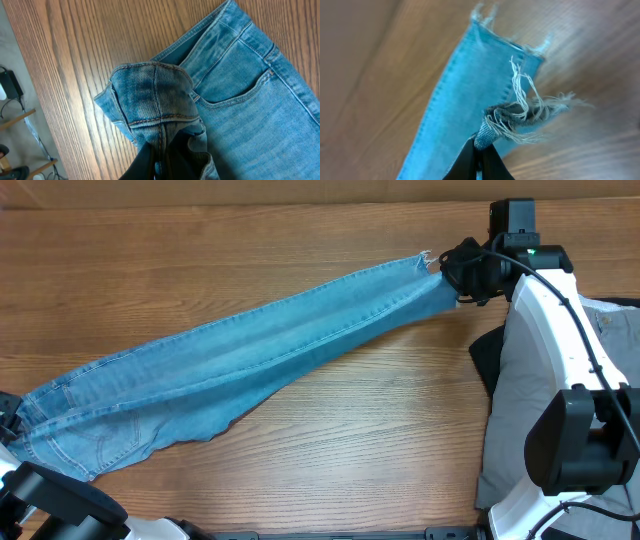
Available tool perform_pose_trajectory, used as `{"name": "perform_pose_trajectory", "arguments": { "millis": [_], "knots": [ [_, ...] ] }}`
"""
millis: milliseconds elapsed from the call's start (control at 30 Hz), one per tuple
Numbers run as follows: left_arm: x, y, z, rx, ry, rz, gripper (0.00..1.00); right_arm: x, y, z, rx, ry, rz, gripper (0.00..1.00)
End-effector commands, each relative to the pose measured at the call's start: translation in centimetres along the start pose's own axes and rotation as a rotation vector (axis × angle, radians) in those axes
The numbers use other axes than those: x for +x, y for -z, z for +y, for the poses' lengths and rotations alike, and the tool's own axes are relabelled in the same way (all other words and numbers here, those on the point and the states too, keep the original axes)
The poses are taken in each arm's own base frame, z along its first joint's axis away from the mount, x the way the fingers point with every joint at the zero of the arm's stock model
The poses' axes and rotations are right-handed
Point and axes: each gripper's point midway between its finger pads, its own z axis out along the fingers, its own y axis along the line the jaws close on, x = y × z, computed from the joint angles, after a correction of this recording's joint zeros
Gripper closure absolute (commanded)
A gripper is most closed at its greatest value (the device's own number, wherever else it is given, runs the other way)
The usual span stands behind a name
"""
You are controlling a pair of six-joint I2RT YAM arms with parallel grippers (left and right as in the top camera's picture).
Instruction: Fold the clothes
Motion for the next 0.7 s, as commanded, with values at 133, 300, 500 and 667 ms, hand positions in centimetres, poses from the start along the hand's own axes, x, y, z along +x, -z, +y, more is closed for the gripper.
{"name": "perform_pose_trajectory", "arguments": {
  "millis": [133, 300, 500, 667],
  "knots": [
    [-0.7, 0.1, 0.0, -0.012, 0.006, -0.024, 0.91, -1.8, -0.1, -1.6, 0.083, -0.06, -0.08, 0.96],
    [-0.3, -0.4, -0.1, -0.015, 0.0, -0.013, 0.91, -1.4, -2.7, -2.5, 0.11, -0.106, -0.047, 0.96],
    [0.1, -1.0, -0.1, -0.019, -0.002, -0.004, 0.91, -1.8, -5.2, -1.5, 0.044, -0.1, -0.028, 0.96],
    [0.2, -1.2, -0.1, -0.017, -0.002, -0.002, 0.91, -1.5, -5.9, -1.7, 0.048, -0.104, -0.015, 0.96]
  ]
}}
